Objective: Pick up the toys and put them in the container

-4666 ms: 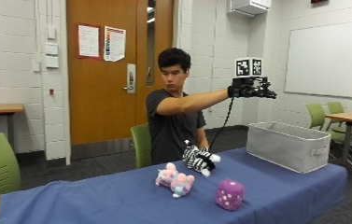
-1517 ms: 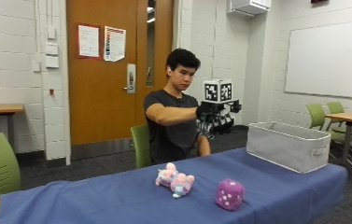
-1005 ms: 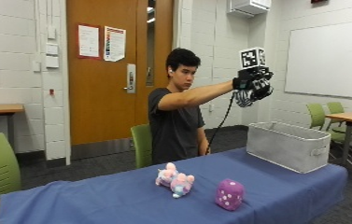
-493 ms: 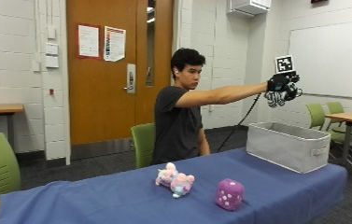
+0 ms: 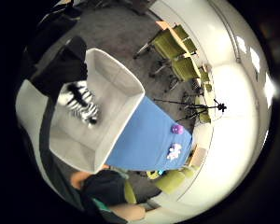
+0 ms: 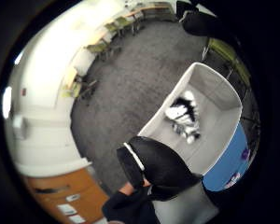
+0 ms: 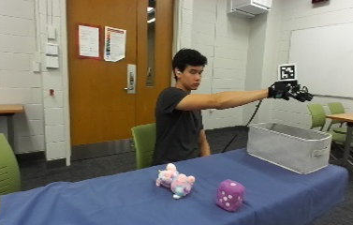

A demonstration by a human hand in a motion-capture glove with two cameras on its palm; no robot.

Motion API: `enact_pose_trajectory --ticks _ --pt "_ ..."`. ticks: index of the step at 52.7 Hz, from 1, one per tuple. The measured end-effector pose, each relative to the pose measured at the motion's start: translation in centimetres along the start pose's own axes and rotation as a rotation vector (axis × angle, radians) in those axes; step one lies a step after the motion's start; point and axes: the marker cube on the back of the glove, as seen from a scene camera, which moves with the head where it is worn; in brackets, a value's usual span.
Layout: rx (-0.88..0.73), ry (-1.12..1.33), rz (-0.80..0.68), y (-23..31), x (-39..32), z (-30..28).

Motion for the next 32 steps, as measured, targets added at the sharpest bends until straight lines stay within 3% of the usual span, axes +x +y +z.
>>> enact_pose_trajectory --ticks 6,11,15,17,21,32 --pt "0.007 -0.086 0.144 0.4 -1.6 -1.3" --pt "0.022 0.123 0.087 2.1 -3.5 -1.3" --pt "0.014 -0.008 0.032 3.8 -3.4 -2.6" --pt "0.013 -0.041 -0.022 4.8 -2.1 -3.1" --pt "0.022 0.095 0.003 6.0 1.6 -3.3" --pt "0.042 0.017 0.013 12.2 10.9 -5.4"
